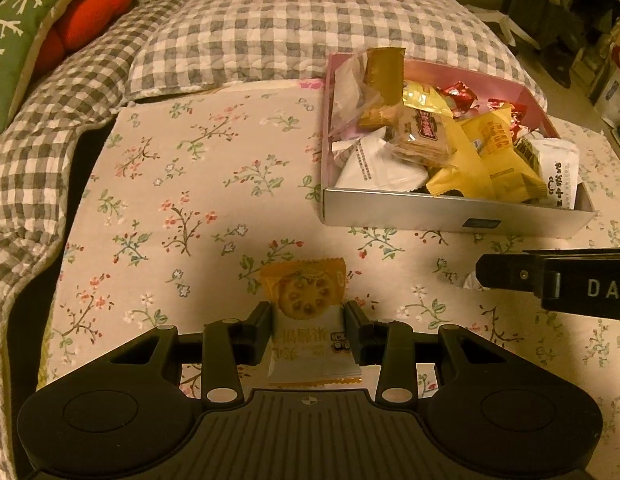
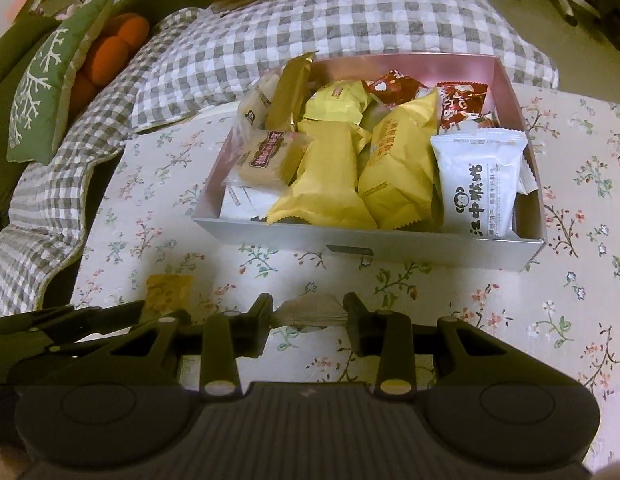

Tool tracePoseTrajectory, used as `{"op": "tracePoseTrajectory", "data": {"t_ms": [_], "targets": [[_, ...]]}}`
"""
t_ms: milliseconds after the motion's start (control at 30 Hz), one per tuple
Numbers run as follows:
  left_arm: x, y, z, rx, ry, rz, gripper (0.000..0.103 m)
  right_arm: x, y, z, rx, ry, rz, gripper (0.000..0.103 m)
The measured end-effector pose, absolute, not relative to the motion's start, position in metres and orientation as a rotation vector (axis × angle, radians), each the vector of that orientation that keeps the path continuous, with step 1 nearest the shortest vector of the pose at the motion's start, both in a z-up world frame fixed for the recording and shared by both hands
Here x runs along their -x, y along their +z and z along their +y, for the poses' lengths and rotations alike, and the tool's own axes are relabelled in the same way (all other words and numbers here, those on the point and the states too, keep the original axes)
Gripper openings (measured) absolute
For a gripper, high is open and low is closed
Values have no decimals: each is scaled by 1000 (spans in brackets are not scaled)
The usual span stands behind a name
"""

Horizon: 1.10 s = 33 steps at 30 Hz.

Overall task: Organize snacks
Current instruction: 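Lift the yellow packet off the cloth with the left tool, then carry yellow packet into the silver box and open left tool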

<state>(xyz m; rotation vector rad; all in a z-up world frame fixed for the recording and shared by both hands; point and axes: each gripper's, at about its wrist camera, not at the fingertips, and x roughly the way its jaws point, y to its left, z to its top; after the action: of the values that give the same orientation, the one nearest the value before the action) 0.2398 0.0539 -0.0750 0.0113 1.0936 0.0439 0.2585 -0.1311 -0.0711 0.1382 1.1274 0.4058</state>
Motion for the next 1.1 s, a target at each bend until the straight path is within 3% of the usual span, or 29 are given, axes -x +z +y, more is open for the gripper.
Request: {"op": "tracePoseTrajectory", "data": {"t_ms": [767, 1100], "targets": [[-238, -52, 45, -58, 17, 988, 36, -250, -43, -150, -164, 415, 1084, 35], [-257, -16, 49, 117, -64, 906, 36, -266, -22, -185, -290, 361, 1013, 35]]}}
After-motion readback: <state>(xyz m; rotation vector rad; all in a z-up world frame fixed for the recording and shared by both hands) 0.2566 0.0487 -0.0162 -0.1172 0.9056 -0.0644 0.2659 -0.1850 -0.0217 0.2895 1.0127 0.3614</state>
